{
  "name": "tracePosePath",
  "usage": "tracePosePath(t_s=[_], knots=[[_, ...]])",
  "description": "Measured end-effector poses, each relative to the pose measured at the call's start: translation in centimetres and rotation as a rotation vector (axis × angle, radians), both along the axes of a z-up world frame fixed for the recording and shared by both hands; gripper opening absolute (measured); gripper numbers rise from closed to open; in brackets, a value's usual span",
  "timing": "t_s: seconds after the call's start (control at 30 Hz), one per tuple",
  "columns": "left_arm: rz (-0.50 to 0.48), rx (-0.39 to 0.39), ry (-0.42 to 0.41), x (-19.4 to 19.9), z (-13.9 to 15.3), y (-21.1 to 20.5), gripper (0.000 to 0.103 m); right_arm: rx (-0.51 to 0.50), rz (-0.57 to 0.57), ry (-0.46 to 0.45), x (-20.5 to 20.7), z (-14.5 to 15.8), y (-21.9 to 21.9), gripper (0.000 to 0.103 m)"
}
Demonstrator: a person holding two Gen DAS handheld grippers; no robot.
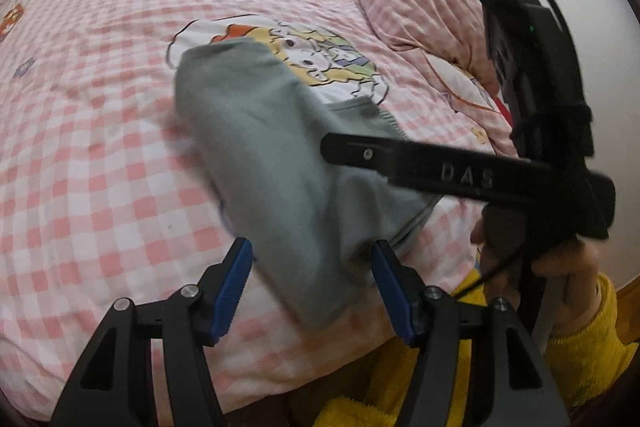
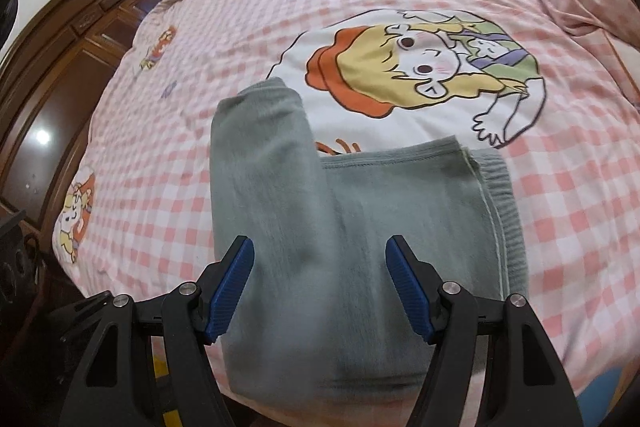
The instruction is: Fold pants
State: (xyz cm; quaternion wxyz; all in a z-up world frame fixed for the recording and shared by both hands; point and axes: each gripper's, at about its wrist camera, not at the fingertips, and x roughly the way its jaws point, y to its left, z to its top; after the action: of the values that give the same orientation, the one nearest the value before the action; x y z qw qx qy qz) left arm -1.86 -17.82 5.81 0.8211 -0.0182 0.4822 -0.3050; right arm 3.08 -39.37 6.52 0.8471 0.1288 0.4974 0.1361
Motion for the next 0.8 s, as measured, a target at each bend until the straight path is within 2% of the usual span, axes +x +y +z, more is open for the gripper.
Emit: tracePosePath(t_s=[0.1, 0.2, 0.3, 0.5, 0.7, 0.77, 0.8], knots=[[0.024, 0.004, 0.008, 0.0, -0.3, 1.3, 0.065, -0.014, 0.026, 0.002, 0.6, 0.0, 0.6, 0.07], [0.054, 0.007, 0.013, 0.2, -0.5, 2.1, 0.065, -0.046, 0.043, 0.009, 1.0, -0.3, 1.3, 0.062], [0.083, 0.009, 0.024, 0.7, -0.9, 2.8, 0.065, -0.055, 0.041, 0.026, 1.5, -1.0, 1.3, 0.062], [0.143, 0.043, 0.034, 1.3, -1.7, 3.6, 0.065, 0.029, 0.039, 0.066, 2.2, -1.9, 0.4, 0.062], [0.205, 0.047, 0.065, 1.9, -2.5, 4.8, 0.065, 0.024, 0.063, 0.065, 2.5, -1.9, 0.6, 0.062], [0.214, 0.044, 0.073, 2.0, -2.7, 5.0, 0.065, 0.023, 0.069, 0.053, 2.3, -1.8, 0.8, 0.051], [0.215, 0.043, 0.075, 2.0, -2.7, 5.1, 0.065, 0.027, 0.075, 0.05, 2.3, -1.7, 0.9, 0.041]])
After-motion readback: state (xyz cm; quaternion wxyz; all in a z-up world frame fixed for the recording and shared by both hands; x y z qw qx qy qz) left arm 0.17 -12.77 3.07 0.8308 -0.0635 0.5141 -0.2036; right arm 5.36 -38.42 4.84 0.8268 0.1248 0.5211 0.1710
